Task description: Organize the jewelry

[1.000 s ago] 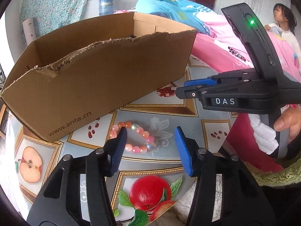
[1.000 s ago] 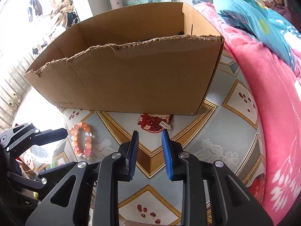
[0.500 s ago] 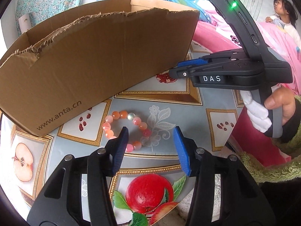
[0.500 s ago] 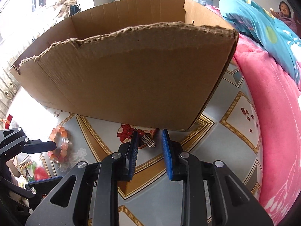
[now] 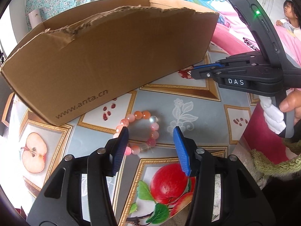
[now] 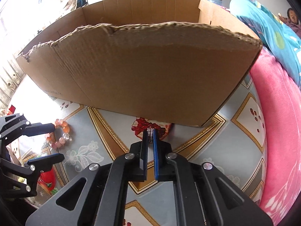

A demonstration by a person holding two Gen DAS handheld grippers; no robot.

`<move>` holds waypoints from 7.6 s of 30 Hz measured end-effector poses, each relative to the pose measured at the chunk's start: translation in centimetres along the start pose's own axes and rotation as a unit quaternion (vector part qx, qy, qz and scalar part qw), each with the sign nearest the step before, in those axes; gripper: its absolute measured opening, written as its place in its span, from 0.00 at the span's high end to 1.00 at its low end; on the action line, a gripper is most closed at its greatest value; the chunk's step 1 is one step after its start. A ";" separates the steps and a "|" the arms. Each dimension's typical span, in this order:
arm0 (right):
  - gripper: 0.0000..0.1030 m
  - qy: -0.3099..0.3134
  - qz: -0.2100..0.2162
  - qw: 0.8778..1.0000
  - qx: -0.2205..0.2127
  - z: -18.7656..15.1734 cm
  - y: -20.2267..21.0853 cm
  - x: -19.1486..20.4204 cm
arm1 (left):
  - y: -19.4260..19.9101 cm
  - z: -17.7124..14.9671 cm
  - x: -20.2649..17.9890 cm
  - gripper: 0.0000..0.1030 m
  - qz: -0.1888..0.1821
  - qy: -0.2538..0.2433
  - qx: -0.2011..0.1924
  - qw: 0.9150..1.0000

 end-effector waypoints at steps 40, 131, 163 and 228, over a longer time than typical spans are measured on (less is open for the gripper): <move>0.95 -0.073 0.086 0.993 -0.025 -1.5 4.6 1.2 | 0.8 0.6 1.5 0.92 0.032 0.027 -0.005 0.999; 0.93 -0.080 0.118 0.987 -0.070 15.4 7.1 -2.0 | 2.0 12.7 9.7 0.92 -0.077 0.115 -0.078 0.987; 0.62 -0.176 0.104 0.978 -0.047 12.0 6.1 -7.0 | 8.3 6.5 17.5 0.35 0.093 0.196 -0.073 0.974; 0.55 -0.179 0.073 0.979 0.060 7.7 1.6 -3.7 | 4.4 2.6 15.7 0.28 0.016 0.277 -0.037 0.960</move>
Point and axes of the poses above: each gripper's, at about its wrist camera, not at the fingertips, and y roughly against the way its jaws point, x to its left, z to its top, the point moved 6 cm from there along -y, roughly the way its jaws point, and after that the axes turned 14 degrees about -y, right-handed, at the moved point
